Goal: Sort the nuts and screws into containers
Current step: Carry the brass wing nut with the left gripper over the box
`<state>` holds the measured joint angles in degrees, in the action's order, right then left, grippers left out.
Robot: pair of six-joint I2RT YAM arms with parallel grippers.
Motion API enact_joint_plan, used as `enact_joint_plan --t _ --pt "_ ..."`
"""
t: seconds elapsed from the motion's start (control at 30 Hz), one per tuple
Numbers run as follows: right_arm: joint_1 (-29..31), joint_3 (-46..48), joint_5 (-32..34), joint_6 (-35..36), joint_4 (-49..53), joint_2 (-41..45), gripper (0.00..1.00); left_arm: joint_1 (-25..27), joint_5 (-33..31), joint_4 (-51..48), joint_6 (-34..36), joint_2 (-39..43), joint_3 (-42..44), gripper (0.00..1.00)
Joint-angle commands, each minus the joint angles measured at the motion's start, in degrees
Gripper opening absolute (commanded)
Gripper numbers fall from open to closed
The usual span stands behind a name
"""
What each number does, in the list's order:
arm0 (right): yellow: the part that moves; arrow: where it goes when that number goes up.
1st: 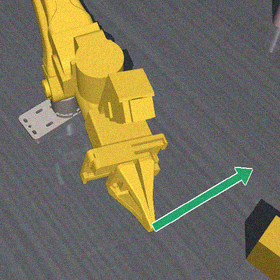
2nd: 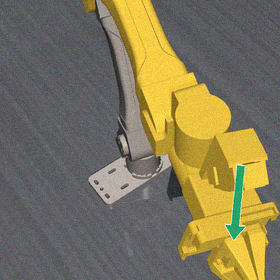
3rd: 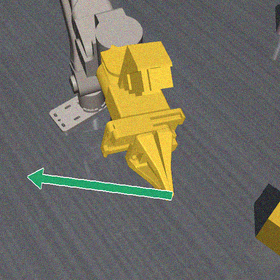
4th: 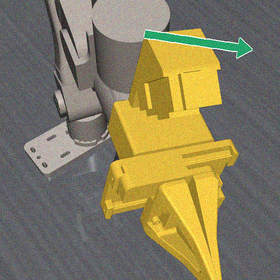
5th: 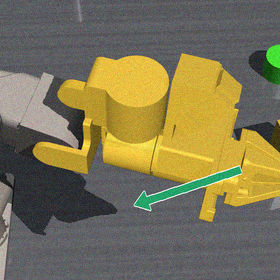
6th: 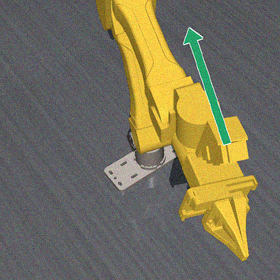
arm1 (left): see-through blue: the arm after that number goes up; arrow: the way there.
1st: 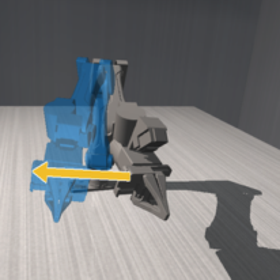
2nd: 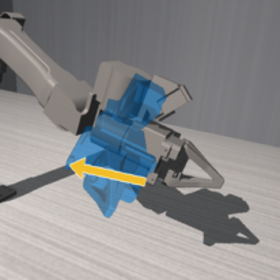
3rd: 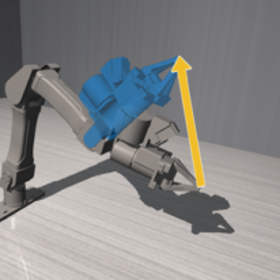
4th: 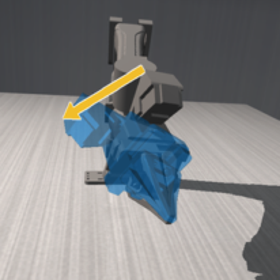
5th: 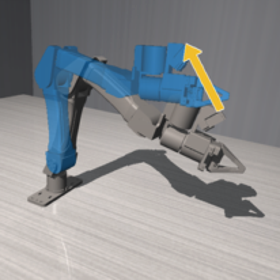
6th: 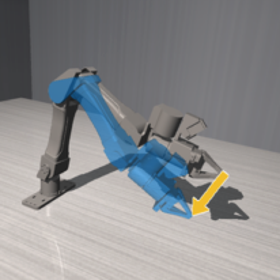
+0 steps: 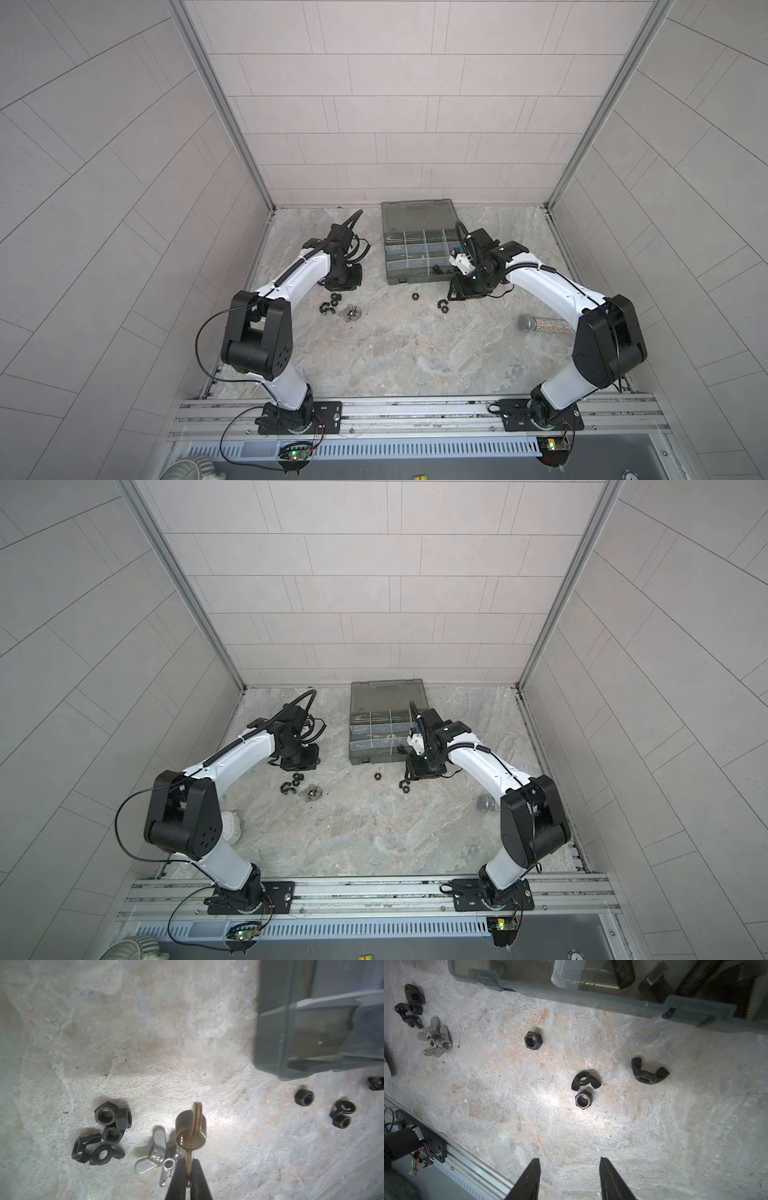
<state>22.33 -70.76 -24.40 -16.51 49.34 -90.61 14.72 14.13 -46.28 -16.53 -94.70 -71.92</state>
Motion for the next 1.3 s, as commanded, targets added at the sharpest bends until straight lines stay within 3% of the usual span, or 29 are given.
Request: enact_joint_plan --t 0.0,0.63,1.27 --pt "-0.35 1.08 0.14 0.6 1.4 2.59 0.48 1.11 0.05 -2.19 -0.79 -0.98 -3.41 0.0" --pt "-3.13 2.55 1.15 0.63 3.22 6.71 0.48 9.96 4.7 -1.3 -3.32 -22.93 -32.92 0.0" --pt "-8.05 4.56 0.94 0.93 3.22 7.9 0.48 13.97 10.15 0.11 -6.93 -37.54 -49.22 0.0"
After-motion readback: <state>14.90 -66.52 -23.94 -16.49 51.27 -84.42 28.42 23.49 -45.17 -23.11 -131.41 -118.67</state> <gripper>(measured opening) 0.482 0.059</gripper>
